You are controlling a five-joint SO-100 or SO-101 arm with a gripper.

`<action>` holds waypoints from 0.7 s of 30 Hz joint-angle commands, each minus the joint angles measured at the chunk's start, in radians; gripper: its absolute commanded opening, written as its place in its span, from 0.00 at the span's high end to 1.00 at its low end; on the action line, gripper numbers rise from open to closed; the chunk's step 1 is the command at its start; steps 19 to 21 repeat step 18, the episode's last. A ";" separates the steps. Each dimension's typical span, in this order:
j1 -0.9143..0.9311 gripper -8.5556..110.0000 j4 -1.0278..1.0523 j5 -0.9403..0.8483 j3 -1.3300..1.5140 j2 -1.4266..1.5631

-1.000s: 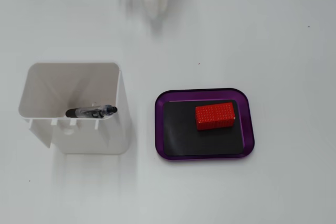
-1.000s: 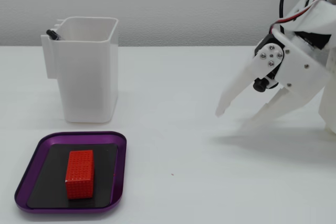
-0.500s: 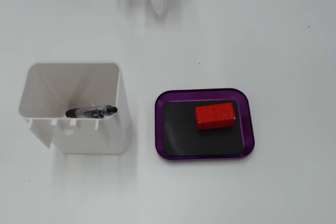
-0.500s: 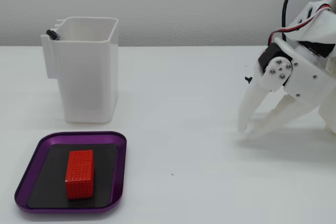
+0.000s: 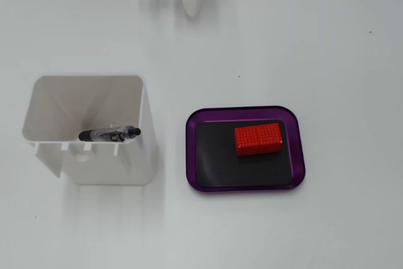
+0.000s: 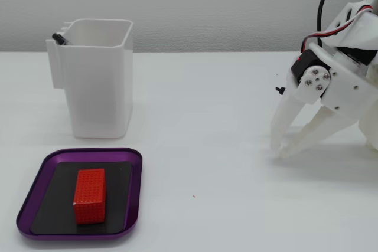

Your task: Pick up the pen and put it in the pen holder.

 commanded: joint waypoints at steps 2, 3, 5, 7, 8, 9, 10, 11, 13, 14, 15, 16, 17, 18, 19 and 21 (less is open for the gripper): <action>0.008 0.93 0.006 -0.002 0.006 0.104; 0.008 0.93 0.006 0.014 0.006 0.103; 0.008 0.93 0.006 0.048 0.006 0.103; 0.008 0.93 0.008 0.046 0.006 0.103; 0.008 0.93 0.008 0.044 0.006 0.103; 0.008 0.93 0.008 0.044 0.006 0.103; 0.008 0.93 0.008 0.044 0.006 0.103; 0.008 0.93 0.008 0.044 0.006 0.103; 0.008 0.93 0.003 0.048 0.006 0.103; 0.008 0.93 0.002 0.048 0.006 0.103; 0.008 0.93 -0.006 0.048 0.006 0.103; 0.008 0.93 -0.006 0.048 0.006 0.103; 0.008 0.93 -0.006 0.048 0.006 0.103; 0.008 0.93 -0.006 0.048 0.006 0.103; 0.008 0.93 -0.006 0.048 0.006 0.103; 0.008 0.93 -0.006 0.048 0.006 0.103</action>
